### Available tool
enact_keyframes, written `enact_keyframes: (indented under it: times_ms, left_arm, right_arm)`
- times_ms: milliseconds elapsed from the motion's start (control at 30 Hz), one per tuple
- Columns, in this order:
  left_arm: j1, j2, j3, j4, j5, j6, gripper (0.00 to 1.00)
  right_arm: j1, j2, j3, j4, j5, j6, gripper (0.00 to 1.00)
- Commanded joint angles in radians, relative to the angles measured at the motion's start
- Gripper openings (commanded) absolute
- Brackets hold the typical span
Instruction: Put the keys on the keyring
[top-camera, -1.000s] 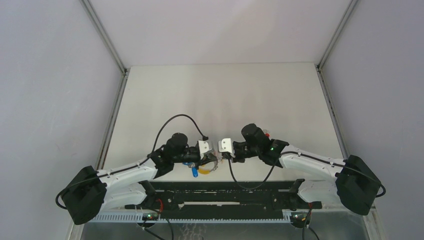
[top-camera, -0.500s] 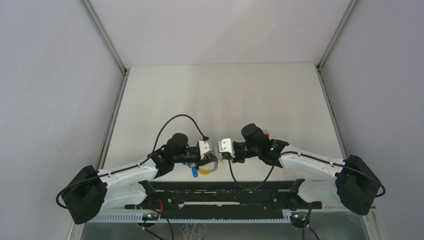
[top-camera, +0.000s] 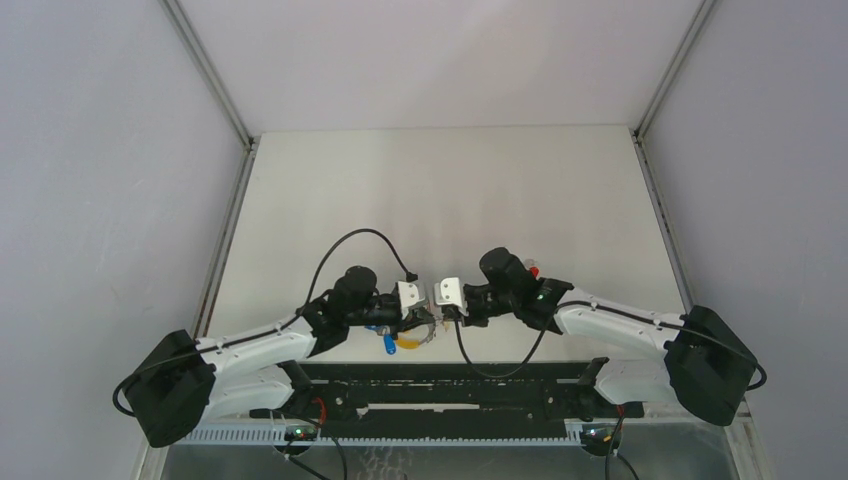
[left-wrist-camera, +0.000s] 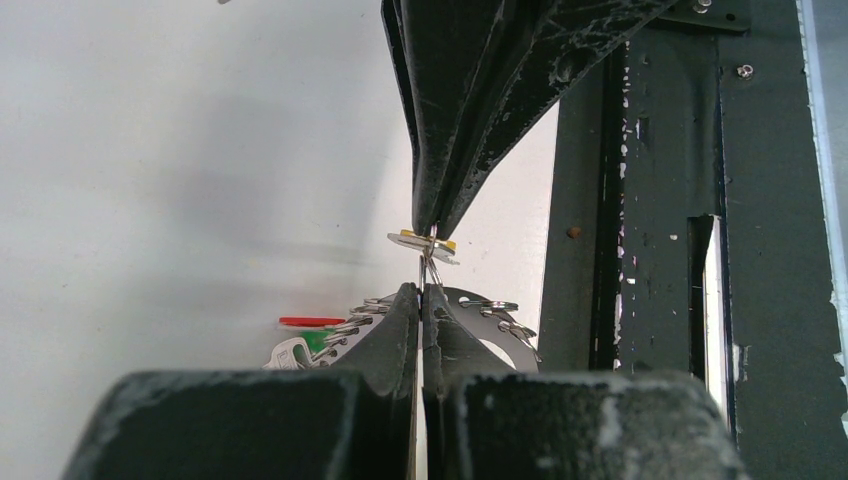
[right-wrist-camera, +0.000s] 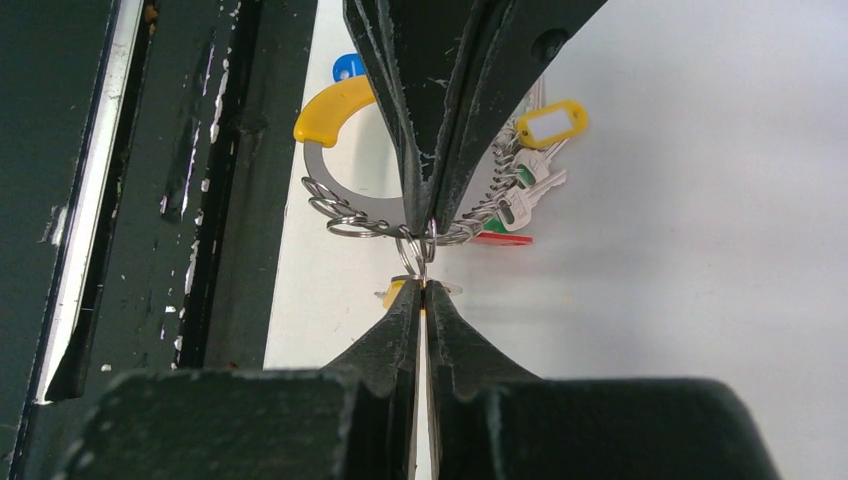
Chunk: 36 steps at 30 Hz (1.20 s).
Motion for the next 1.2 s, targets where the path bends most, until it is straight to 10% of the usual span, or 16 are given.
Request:
enact_keyframes:
  times_ms: [0,1167]
  left_arm:
    - [-0.007,0.002,0.061,0.037,0.03,0.011,0.0]
    - [-0.009,-0.002,0.06,0.031,0.011,0.009,0.0]
  right_arm:
    - [0.004,-0.003,0.049,0.032,-0.007,0.013,0.0]
    - [-0.002,-0.008,0.046,0.041,-0.004,0.027,0.0]
